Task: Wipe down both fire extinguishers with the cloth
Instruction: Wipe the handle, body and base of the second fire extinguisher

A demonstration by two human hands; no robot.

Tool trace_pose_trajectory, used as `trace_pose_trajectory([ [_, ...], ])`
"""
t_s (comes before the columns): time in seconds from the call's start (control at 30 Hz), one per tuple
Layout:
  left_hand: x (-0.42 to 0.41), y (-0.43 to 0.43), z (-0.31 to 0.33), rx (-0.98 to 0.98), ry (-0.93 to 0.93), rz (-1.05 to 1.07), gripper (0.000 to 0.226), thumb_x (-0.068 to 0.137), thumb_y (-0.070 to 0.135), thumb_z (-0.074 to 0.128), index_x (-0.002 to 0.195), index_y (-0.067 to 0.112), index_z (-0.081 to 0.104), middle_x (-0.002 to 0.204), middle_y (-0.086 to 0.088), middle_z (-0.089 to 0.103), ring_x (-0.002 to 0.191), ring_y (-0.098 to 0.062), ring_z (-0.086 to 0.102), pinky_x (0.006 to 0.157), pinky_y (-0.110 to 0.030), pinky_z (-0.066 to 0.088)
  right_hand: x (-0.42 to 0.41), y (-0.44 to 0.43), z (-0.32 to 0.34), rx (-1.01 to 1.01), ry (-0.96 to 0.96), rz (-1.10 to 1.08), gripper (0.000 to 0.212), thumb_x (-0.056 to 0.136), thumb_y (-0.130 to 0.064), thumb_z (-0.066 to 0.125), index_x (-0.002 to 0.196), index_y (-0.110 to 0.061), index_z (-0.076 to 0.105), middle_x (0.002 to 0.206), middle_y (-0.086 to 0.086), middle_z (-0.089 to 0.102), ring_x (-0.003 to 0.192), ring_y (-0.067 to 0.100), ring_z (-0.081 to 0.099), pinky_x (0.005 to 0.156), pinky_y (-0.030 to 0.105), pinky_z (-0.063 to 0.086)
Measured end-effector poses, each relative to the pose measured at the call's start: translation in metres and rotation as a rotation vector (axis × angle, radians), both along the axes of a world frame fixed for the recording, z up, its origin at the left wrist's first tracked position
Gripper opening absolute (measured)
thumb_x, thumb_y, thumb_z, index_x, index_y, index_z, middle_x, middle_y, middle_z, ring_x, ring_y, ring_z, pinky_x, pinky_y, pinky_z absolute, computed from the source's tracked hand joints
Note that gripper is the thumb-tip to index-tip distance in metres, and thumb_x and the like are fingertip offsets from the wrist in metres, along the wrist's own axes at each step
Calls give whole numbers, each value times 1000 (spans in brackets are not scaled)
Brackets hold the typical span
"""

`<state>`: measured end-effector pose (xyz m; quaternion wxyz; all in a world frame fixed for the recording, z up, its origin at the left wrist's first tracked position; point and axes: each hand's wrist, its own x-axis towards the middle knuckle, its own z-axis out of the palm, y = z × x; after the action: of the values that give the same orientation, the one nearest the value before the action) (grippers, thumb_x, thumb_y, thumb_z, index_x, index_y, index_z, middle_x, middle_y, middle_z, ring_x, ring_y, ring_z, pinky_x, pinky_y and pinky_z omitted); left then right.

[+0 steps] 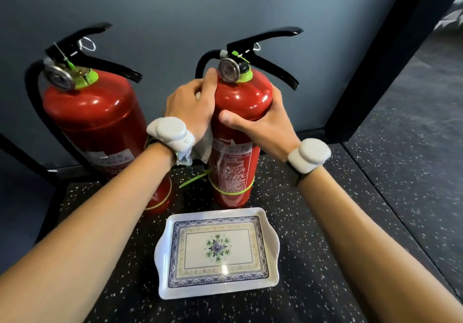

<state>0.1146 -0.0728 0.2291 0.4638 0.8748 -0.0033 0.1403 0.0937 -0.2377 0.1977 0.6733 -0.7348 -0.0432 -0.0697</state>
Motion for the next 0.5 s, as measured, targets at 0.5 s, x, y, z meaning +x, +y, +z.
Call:
trace_pose_trajectory([
  [0.5, -12, -22, -16, -74, -43, 273, 65, 90, 79, 33, 85, 26, 71, 92, -12, 68, 92, -30, 63, 83, -38, 51, 61, -31, 5, -138, 106, 367, 116, 62, -32, 99, 156, -26, 31, 142, 8, 63, 129, 23, 66, 112, 51, 50],
])
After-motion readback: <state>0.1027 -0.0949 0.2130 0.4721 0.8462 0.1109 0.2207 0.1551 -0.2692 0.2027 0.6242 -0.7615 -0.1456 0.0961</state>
